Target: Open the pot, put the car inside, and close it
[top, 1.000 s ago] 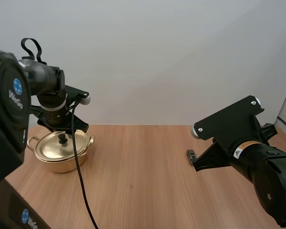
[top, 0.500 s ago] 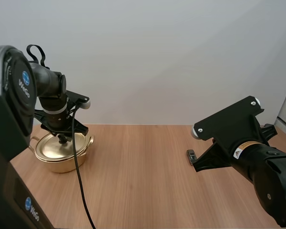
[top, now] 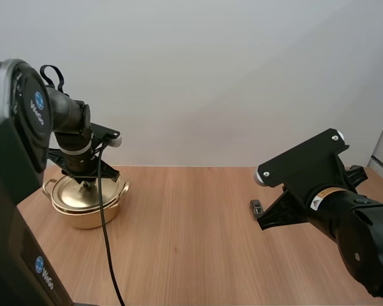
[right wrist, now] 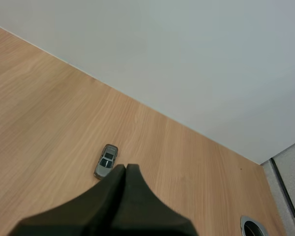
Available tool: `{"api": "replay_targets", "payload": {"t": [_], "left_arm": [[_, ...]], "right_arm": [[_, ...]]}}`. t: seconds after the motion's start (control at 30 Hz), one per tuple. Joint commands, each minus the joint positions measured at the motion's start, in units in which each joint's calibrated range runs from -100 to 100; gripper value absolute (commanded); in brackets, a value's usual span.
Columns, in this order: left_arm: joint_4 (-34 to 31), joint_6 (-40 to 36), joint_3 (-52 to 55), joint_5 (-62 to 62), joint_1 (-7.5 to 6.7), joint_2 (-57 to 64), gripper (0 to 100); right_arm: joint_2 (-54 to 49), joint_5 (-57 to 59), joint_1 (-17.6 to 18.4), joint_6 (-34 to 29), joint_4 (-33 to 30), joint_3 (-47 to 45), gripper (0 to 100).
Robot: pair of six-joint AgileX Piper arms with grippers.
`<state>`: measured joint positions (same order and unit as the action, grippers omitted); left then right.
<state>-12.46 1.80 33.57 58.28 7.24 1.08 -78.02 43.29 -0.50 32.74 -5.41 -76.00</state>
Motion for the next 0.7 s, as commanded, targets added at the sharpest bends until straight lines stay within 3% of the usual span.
{"api": "replay_targets", "payload": {"t": [0.0,0.17,0.3,0.33,0.37,0.4,0.67], "left_arm": [[1.45,-0.65,-2.45,-0.52,0.01,2.36,0],[5.49,0.22,-6.8,-0.52,0.01,9.25,0],[9.9,0.22,-8.0,-1.55,0.01,16.13,0],[11.08,0.22,-8.0,-2.6,0.01,18.05,0],[11.88,0.22,-8.0,-2.83,0.01,19.52,0],[12.46,0.22,-8.0,-3.67,0.01,21.6,0],[13.0,0.22,-9.12,-4.96,0.01,30.54,0]], "right_arm": [[8.89,-4.11,0.02,0.08,-0.01,-0.07,0],[29.49,-4.38,0.02,-1.59,-0.01,5.24,1],[43.2,-4.33,0.02,-5.34,0.46,13.1,58],[45.85,-4.33,0.02,-6.4,1.38,15.08,77],[48.26,-4.33,0.02,-7.03,2.24,16.84,85],[50.31,-4.0,0.02,-7.23,3.81,18.37,89],[59.19,-3.43,0.02,-7.23,8.1,24.68,84]]}}
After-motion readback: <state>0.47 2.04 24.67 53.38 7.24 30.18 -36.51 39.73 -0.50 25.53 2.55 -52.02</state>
